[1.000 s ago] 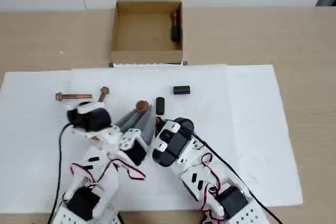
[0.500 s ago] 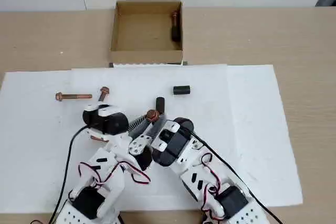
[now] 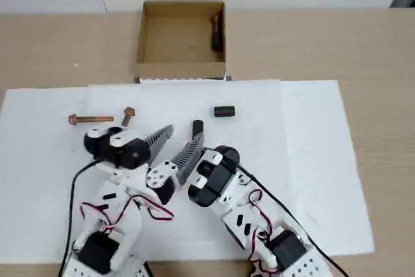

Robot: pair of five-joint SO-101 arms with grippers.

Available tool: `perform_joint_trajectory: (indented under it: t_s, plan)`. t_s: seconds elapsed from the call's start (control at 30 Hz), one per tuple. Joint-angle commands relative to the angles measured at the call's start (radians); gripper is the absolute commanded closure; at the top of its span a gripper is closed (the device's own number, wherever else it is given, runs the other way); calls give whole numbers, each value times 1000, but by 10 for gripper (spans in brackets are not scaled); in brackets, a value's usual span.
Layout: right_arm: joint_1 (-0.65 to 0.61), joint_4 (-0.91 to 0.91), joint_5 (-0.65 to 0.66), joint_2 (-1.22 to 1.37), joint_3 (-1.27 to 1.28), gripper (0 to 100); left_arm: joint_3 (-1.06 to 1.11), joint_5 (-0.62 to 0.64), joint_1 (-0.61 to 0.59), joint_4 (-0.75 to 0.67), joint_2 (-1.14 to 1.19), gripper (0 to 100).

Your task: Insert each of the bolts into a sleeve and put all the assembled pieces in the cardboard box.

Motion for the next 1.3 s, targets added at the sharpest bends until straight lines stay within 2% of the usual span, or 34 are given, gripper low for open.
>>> perform_joint_trajectory:
  t_s: [0.0, 0.1, 0.23, 0.47, 0.6, 0.73, 0.97, 1.27]
  plan:
    - [7, -27, 3, -12, 11, 995, -110, -11, -11, 64, -8, 787]
    - [13, -25, -3, -12, 11, 995, -168, -12, -58, 86, -8, 829]
    - [99, -24, -110, -1, 5, 995, -177, -32, -166, 92, -8, 1000]
    - [226, 162, -267, 1, -104, 995, -22, -252, -333, 127, -9, 994]
    - [228, 302, -336, 2, -221, 995, 91, -278, -410, 127, -9, 994]
    - [228, 374, -345, 61, -339, 995, 145, -278, -439, 126, -11, 994]
    - [228, 355, -427, 536, -712, 995, 182, -278, -436, 127, -9, 994]
    - [228, 208, -419, 1152, -1180, 995, 182, -272, -436, 195, -11, 994]
